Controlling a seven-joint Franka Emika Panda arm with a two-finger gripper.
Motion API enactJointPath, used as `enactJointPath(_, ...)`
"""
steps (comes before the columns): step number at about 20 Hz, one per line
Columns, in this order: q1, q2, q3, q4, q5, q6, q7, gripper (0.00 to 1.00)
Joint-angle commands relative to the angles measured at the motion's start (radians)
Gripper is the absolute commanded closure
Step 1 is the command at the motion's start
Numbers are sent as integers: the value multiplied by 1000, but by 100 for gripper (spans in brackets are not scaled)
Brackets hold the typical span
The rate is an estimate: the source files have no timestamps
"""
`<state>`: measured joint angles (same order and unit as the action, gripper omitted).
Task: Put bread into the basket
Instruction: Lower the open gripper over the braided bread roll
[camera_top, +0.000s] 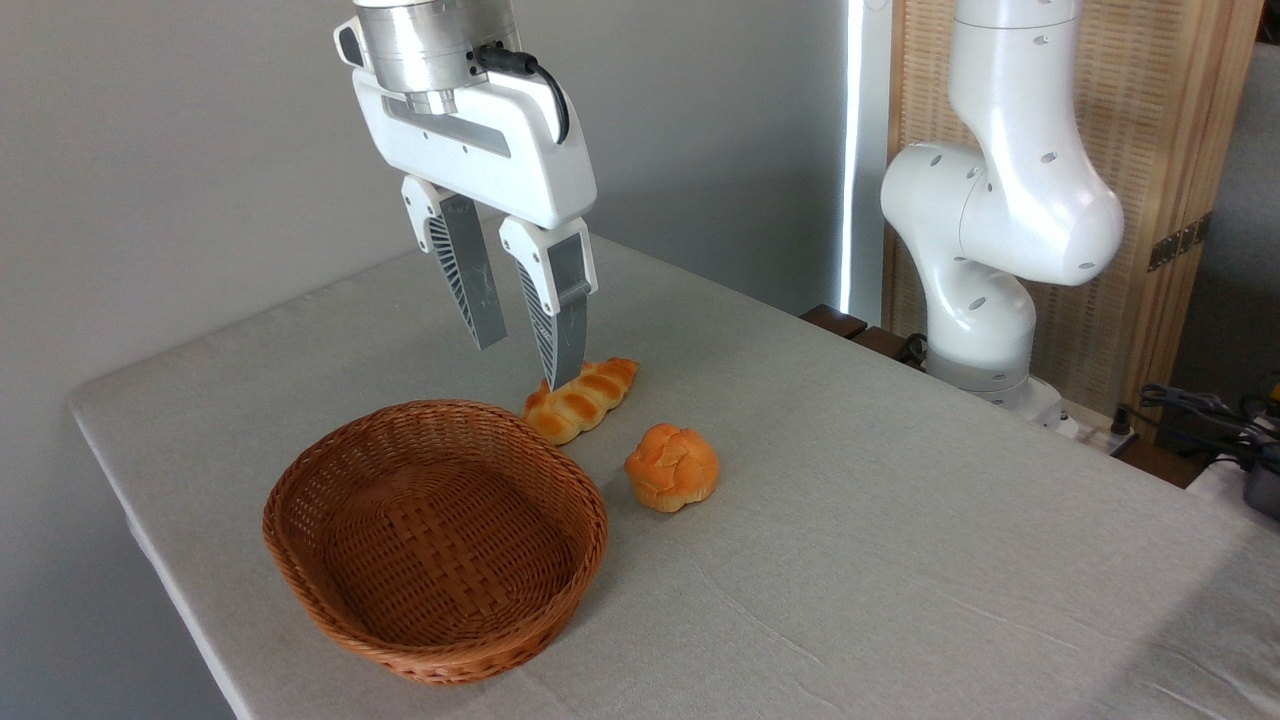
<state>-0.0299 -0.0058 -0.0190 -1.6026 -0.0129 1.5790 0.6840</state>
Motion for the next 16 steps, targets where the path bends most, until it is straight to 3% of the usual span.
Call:
enactJointPath(1,11,9,7,-2,-24,15,14,0)
enactJointPath(10,5,-14,-1,-39,-22,13,15,0)
enactJointPath(14,-5,-146,-2,-228,-33,94,19,0)
enactJointPath(16,-54,-166,-2,-285,-33,124,17,0)
